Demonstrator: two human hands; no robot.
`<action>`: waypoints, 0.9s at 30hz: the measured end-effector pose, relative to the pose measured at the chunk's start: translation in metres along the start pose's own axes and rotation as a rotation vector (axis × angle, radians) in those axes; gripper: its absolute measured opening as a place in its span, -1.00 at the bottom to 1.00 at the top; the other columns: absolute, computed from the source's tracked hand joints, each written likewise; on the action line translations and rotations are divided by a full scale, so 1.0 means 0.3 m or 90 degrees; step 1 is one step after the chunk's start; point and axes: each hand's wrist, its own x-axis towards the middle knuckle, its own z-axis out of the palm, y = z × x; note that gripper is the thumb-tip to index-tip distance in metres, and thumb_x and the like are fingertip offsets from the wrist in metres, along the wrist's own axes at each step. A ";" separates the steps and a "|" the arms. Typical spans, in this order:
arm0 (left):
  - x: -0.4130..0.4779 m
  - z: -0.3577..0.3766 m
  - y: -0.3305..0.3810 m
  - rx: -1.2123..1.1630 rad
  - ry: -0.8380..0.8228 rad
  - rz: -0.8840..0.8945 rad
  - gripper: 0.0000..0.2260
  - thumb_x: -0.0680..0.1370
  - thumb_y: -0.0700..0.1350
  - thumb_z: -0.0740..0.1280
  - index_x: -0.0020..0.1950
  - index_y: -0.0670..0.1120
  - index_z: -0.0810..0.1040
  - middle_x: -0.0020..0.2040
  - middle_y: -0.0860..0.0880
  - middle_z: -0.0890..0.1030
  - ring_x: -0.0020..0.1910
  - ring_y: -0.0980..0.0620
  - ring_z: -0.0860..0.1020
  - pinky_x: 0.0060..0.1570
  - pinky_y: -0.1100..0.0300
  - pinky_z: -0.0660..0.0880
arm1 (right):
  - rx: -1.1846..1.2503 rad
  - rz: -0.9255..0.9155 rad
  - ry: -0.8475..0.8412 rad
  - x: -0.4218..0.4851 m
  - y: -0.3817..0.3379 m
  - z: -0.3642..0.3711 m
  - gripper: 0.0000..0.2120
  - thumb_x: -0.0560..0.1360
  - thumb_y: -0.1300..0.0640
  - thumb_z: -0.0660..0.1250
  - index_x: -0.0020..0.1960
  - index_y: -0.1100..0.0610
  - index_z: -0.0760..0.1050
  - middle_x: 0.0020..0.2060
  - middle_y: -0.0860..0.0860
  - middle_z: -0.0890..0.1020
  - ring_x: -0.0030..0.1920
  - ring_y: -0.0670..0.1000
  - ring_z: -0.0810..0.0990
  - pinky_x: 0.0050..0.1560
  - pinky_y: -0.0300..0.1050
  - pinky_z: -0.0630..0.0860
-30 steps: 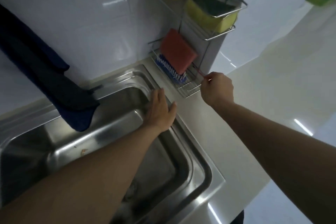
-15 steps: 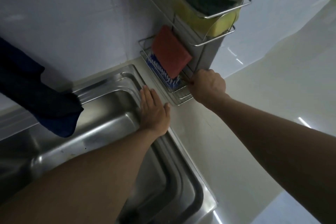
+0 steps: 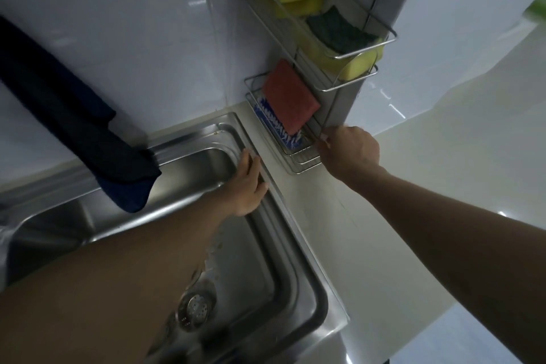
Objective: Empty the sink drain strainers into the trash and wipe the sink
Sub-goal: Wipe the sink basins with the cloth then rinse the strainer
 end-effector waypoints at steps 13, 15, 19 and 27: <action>-0.495 -0.241 -0.110 -0.001 0.206 -0.057 -0.43 0.71 0.10 0.04 0.65 0.00 -0.08 0.66 0.00 -0.12 0.63 -0.07 -0.03 0.57 -0.05 0.06 | 0.149 -0.210 0.011 -0.206 -0.278 -0.120 -0.44 0.59 -0.27 0.10 0.42 0.07 0.39 0.32 0.08 0.53 0.34 0.13 0.46 0.37 0.10 0.30; -0.571 -0.260 -0.159 -0.002 0.238 -0.058 -0.44 0.70 0.11 0.06 0.65 0.00 -0.04 0.66 -0.01 -0.06 0.63 -0.07 0.01 0.57 -0.01 0.07 | 0.168 -0.227 0.008 -0.239 -0.360 -0.142 -0.43 0.60 -0.28 0.09 0.45 0.05 0.36 0.35 0.08 0.51 0.37 0.12 0.45 0.40 0.08 0.27; -0.731 -0.295 -0.270 0.015 0.261 -0.084 -0.44 0.70 0.11 0.05 0.66 -0.01 -0.03 0.66 -0.02 -0.02 0.62 -0.07 0.04 0.58 -0.01 0.06 | 0.186 -0.262 -0.026 -0.321 -0.520 -0.188 -0.40 0.59 -0.30 0.06 0.53 -0.01 0.25 0.42 0.05 0.46 0.40 0.11 0.41 0.43 0.08 0.28; -1.003 -0.360 -0.418 0.044 0.320 -0.071 -0.46 0.70 0.07 0.06 0.65 -0.06 0.04 0.65 -0.05 0.08 0.60 -0.06 0.13 0.56 0.04 0.12 | 0.218 -0.260 -0.065 -0.480 -0.778 -0.256 -0.30 0.59 -0.33 0.05 0.58 0.08 0.17 0.48 0.12 0.38 0.50 0.11 0.28 0.50 0.08 0.15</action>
